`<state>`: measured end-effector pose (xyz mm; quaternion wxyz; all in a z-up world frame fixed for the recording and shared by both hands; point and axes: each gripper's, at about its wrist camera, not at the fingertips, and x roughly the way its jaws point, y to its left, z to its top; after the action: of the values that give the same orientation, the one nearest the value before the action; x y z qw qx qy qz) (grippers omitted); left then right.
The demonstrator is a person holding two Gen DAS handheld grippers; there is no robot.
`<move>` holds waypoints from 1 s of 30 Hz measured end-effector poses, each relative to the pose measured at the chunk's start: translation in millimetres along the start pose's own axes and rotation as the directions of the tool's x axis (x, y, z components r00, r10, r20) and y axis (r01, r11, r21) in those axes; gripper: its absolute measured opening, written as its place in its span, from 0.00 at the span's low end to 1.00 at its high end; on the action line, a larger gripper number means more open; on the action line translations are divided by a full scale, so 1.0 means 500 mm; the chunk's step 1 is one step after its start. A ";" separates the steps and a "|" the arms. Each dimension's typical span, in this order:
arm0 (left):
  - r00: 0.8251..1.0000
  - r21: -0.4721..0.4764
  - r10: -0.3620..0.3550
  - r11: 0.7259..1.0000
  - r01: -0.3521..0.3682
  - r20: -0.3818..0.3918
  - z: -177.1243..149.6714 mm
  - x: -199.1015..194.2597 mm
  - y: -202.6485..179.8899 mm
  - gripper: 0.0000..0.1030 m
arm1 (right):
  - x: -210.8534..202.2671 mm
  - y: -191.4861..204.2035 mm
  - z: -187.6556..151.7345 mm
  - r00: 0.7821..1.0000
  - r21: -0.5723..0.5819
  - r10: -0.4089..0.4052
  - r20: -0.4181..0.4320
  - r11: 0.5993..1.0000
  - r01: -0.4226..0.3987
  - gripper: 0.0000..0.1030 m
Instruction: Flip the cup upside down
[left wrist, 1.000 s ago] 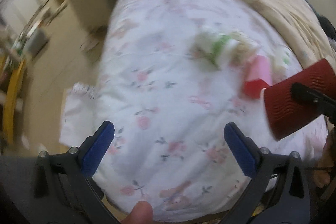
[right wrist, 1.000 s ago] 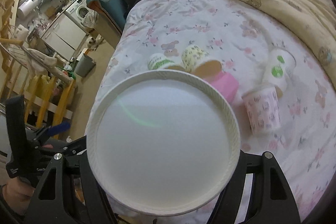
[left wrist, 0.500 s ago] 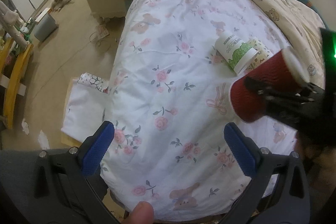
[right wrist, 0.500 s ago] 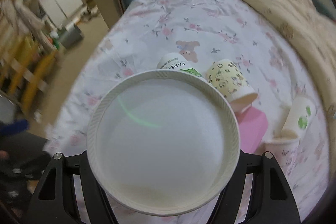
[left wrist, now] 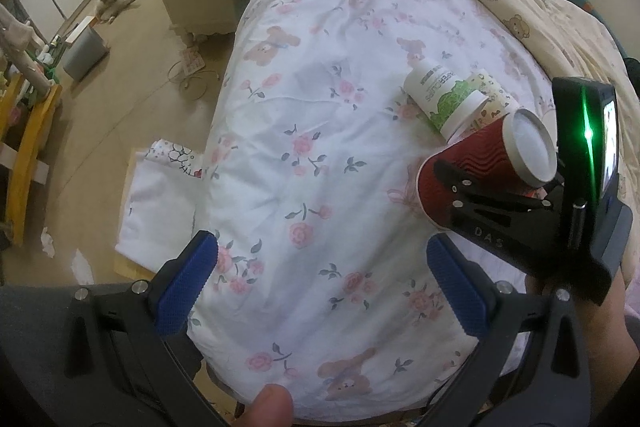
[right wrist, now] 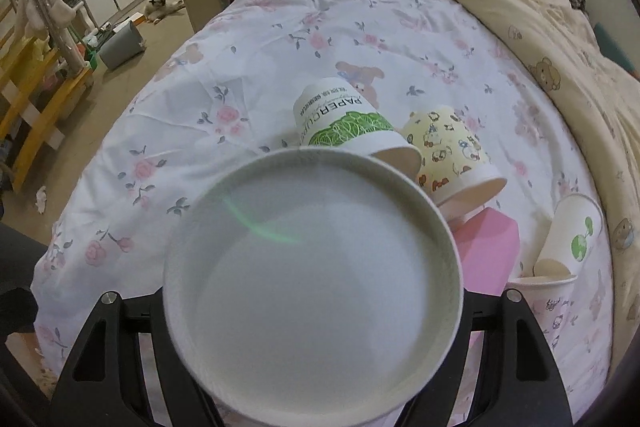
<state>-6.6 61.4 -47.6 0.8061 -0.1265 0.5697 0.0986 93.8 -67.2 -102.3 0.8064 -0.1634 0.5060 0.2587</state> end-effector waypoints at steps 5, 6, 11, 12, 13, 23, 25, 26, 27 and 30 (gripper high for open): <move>1.000 0.016 -0.016 1.000 0.016 0.008 -0.003 -0.008 -0.010 1.00 | -0.013 -0.002 -0.002 1.000 0.021 -0.003 -0.001 1.000 0.003 0.79; 1.000 0.025 -0.013 1.000 0.013 0.018 -0.003 -0.011 -0.014 1.00 | -0.017 -0.003 -0.003 1.000 0.030 0.009 0.002 1.000 -0.009 0.80; 0.999 0.043 -0.017 0.999 0.015 0.047 -0.003 -0.023 -0.022 1.00 | -0.048 -0.008 -0.008 0.999 0.049 0.025 0.022 0.998 -0.026 0.95; 0.998 0.044 -0.024 0.999 0.022 0.053 -0.005 -0.026 -0.023 1.00 | -0.056 -0.012 -0.010 0.999 0.059 0.031 0.027 0.998 -0.032 0.95; 0.998 0.045 -0.028 0.999 0.026 0.057 -0.005 -0.028 -0.023 1.00 | -0.065 -0.017 -0.012 0.999 0.070 0.038 0.033 0.997 -0.040 0.95; 0.987 0.088 -0.073 0.994 0.061 0.143 -0.011 -0.063 -0.044 1.00 | -0.244 -0.098 -0.076 0.981 0.220 0.076 0.180 0.969 -0.116 1.00; 0.982 0.111 -0.070 0.993 0.051 0.178 -0.015 -0.073 -0.054 1.00 | -0.268 -0.110 -0.095 0.980 0.255 0.052 0.191 0.962 -0.101 1.00; 0.978 0.119 -0.074 0.992 0.051 0.196 -0.016 -0.079 -0.057 1.00 | -0.281 -0.115 -0.110 0.979 0.279 0.044 0.198 0.955 -0.100 1.00; 0.975 0.123 -0.079 0.991 0.055 0.206 -0.017 -0.083 -0.059 1.00 | -0.288 -0.118 -0.121 0.978 0.290 0.045 0.206 0.951 -0.105 1.00; 0.966 0.139 -0.089 0.989 0.056 0.243 -0.023 -0.096 -0.067 1.00 | -0.301 -0.120 -0.154 0.975 0.326 0.019 0.220 0.941 -0.092 1.00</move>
<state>-22.4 25.4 -3.0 0.8806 -0.0809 0.4646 0.0463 19.2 -194.4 -0.3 0.8644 0.0188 0.4573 0.2080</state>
